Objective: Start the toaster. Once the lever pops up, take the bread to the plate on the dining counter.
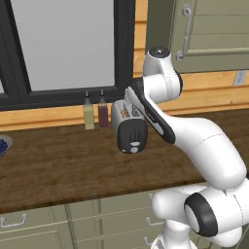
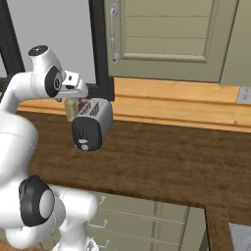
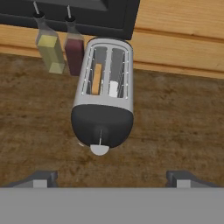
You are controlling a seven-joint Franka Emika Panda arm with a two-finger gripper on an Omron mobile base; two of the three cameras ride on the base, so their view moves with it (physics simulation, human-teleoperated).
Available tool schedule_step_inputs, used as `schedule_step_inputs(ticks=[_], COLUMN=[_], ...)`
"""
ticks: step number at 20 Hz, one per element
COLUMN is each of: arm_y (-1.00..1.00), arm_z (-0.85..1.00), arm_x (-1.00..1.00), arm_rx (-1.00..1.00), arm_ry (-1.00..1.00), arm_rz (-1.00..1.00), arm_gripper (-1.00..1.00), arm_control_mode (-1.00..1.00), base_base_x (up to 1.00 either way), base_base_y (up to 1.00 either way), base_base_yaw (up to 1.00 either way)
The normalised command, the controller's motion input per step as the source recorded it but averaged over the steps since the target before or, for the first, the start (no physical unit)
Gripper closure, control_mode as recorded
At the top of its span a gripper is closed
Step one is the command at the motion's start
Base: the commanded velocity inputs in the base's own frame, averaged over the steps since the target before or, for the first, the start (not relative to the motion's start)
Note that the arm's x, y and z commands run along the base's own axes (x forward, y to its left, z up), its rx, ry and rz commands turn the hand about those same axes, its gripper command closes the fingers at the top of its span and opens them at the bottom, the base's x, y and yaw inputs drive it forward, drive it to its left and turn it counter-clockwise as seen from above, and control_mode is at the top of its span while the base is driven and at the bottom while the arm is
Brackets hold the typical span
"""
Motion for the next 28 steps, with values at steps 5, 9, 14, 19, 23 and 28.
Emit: schedule_step_inputs(ticks=[5, 9, 14, 19, 23, 28], arm_y=[0.00, 0.00, 0.00, 0.00, 0.00, 0.00], arm_z=[0.00, 0.00, 0.00, 0.00, 0.00, 0.00], arm_x=[0.00, 0.00, 0.00, 0.00, 0.00, 0.00], arm_rx=[0.00, 0.00, 0.00, 0.00, 0.00, 0.00], arm_ry=[0.00, 0.00, 0.00, 0.00, 0.00, 0.00], arm_rz=[0.00, 0.00, 0.00, 0.00, 0.00, 0.00], arm_gripper=[-1.00, -1.00, -1.00, -1.00, -1.00, -1.00], arm_control_mode=[-1.00, -1.00, -1.00, -1.00, -1.00, -1.00], base_base_x=[0.00, 0.00, 0.00, 0.00, 0.00, 0.00], base_base_y=[0.00, 0.00, 0.00, 0.00, 0.00, 0.00], base_base_yaw=[0.00, 0.00, 0.00, 0.00, 0.00, 0.00])
